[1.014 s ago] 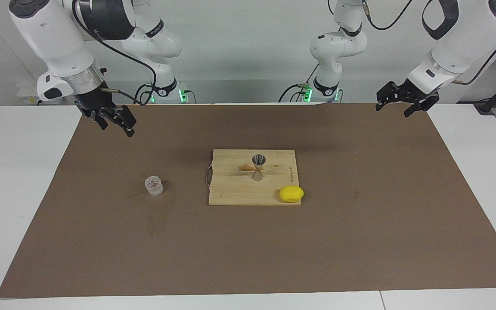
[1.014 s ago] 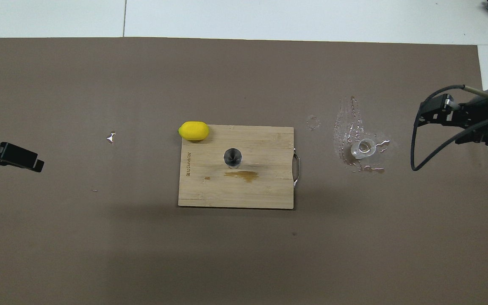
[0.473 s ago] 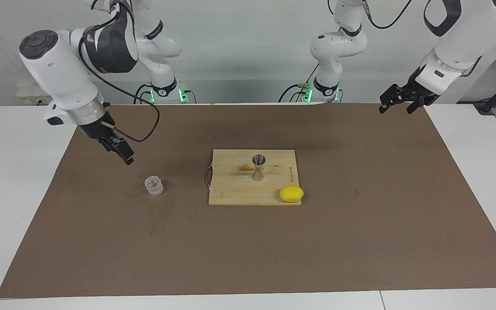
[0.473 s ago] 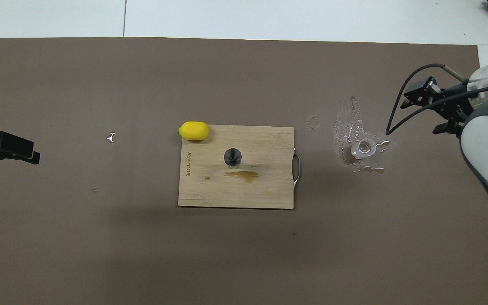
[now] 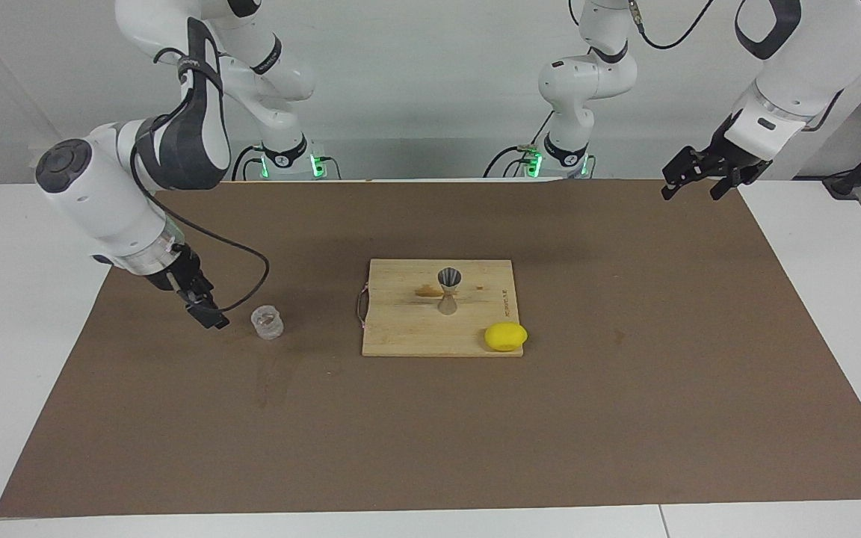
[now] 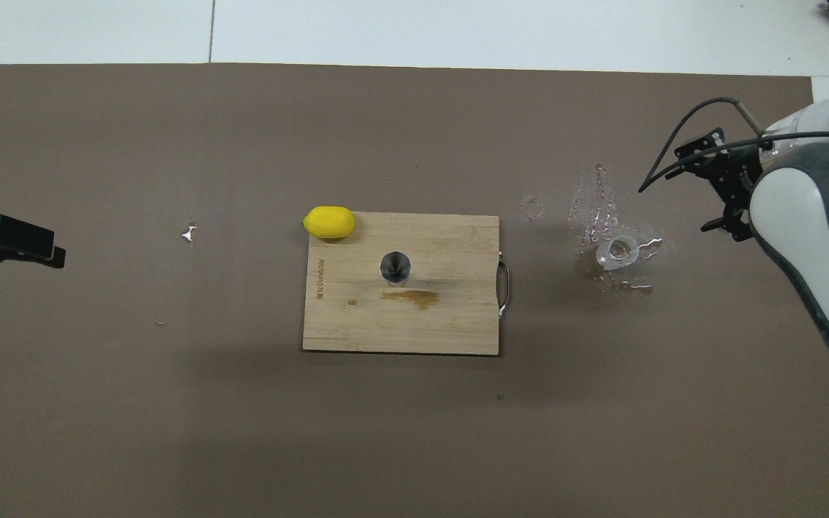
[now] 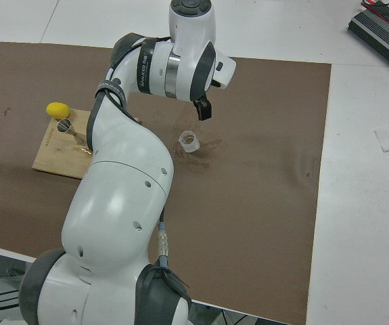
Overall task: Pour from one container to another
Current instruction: 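Move the open right gripper down to the small glass cup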
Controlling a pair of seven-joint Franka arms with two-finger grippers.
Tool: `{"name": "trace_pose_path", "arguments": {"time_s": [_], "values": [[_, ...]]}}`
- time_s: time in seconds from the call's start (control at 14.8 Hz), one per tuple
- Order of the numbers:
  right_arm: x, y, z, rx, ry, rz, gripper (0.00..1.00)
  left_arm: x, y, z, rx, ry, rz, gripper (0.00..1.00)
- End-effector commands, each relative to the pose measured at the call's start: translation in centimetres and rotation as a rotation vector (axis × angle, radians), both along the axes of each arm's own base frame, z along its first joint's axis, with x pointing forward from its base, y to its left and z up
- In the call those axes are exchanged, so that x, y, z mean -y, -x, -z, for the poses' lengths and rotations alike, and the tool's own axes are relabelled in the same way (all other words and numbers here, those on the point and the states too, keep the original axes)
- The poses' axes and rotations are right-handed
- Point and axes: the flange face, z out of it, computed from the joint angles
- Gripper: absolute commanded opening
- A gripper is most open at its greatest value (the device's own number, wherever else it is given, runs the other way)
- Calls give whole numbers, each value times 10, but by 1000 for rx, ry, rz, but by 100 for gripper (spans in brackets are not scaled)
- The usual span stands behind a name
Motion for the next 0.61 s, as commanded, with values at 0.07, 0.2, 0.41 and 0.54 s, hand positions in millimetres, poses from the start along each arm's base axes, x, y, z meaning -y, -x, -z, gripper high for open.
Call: {"name": "trace_pose_path", "arguments": {"time_s": [0.07,0.2,0.41,0.54], "values": [[14,12,42,-14,-108,161,96,19,-5,-8,38,-75,34,100],[27,20,61,-29,-145,220,97,20,-4,-7,38,-76,38,100],[29,29,81,-57,-217,285,97,24,-5,-9,50,-76,43,100],[31,30,93,-39,-221,315,97,25,-7,-7,66,-77,43,100]]}}
